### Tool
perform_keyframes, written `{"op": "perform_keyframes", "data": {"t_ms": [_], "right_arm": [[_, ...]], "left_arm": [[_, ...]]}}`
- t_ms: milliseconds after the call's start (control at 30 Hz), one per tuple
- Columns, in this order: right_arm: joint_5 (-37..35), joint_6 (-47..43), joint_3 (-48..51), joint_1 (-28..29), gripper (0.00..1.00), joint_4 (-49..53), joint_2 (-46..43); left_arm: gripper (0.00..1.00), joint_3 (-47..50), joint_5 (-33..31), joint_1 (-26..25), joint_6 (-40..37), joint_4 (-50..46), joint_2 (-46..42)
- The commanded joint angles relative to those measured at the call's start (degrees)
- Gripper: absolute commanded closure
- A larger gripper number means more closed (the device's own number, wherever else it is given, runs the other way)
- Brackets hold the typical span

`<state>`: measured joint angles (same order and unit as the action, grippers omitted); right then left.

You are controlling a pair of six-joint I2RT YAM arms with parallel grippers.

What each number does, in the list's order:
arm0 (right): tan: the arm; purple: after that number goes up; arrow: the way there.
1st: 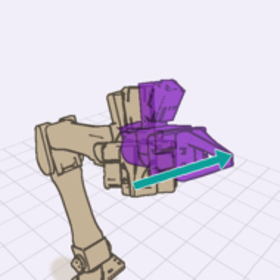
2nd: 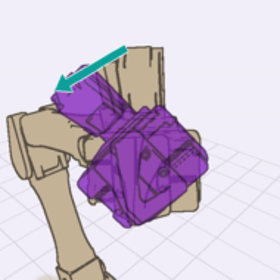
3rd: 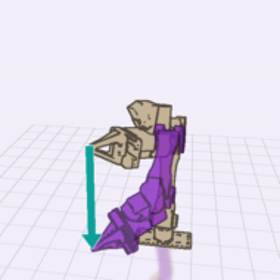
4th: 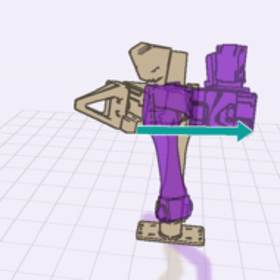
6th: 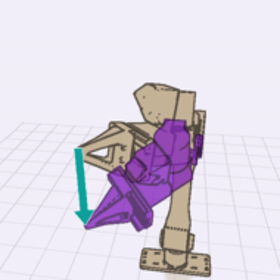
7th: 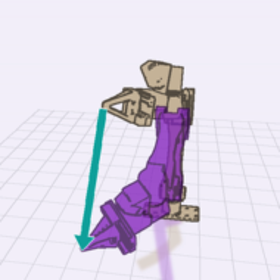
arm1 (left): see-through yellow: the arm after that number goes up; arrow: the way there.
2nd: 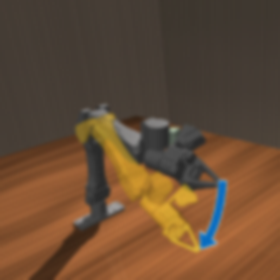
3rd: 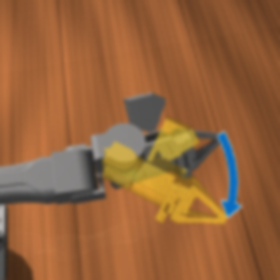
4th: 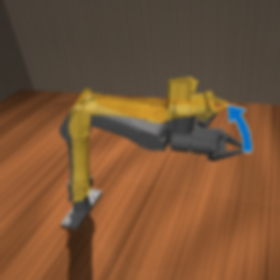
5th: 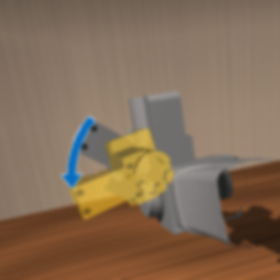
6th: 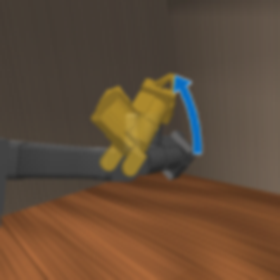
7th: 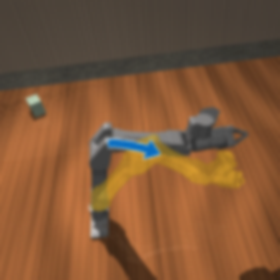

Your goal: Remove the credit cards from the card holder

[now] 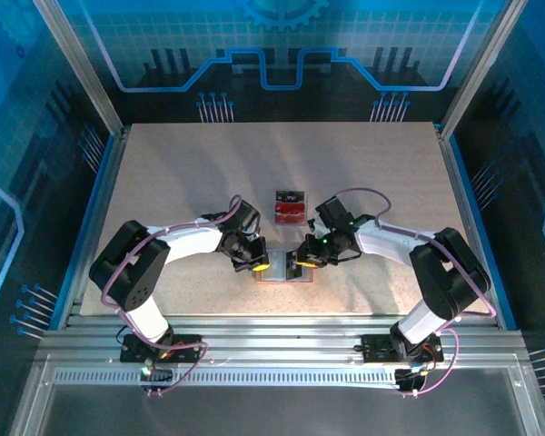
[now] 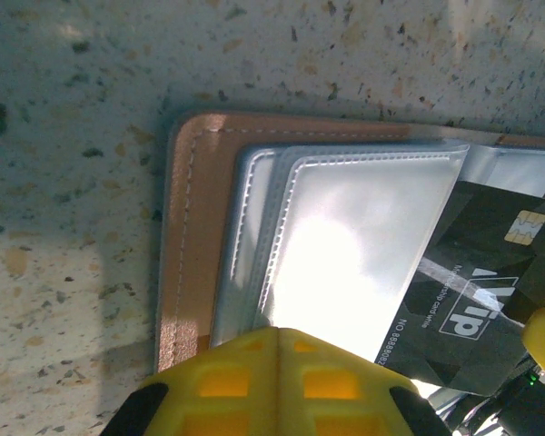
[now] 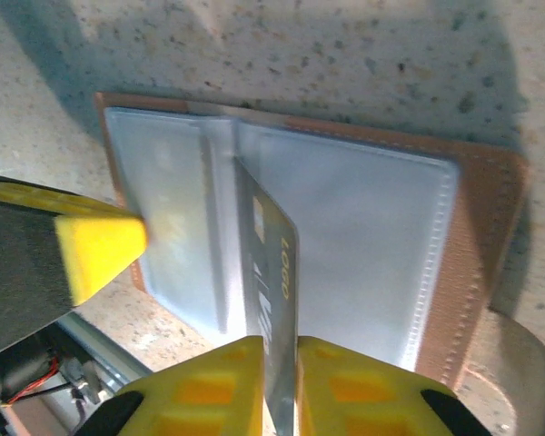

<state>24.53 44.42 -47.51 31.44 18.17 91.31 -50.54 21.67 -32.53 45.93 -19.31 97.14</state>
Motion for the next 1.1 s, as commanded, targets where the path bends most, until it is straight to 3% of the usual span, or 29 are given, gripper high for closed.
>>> {"op": "perform_keyframes", "data": {"t_ms": [0,800,1067], "right_arm": [[2.9,2.8,1.1,0.1,0.83,-3.0,-0.4],[-0.6,0.8,-2.5,0.5,0.90,3.6,-4.3],[-2.2,-3.1,-8.4,-0.3,0.91,9.1,-3.8]], "left_arm": [[0.99,-0.6,-1.8,-0.3,-1.0,-3.0,0.2],[0.94,-2.3,-2.7,0.1,-1.4,-4.9,-3.8],[0.89,-1.1,-3.0,1.7,-1.5,-4.3,-6.5]]}}
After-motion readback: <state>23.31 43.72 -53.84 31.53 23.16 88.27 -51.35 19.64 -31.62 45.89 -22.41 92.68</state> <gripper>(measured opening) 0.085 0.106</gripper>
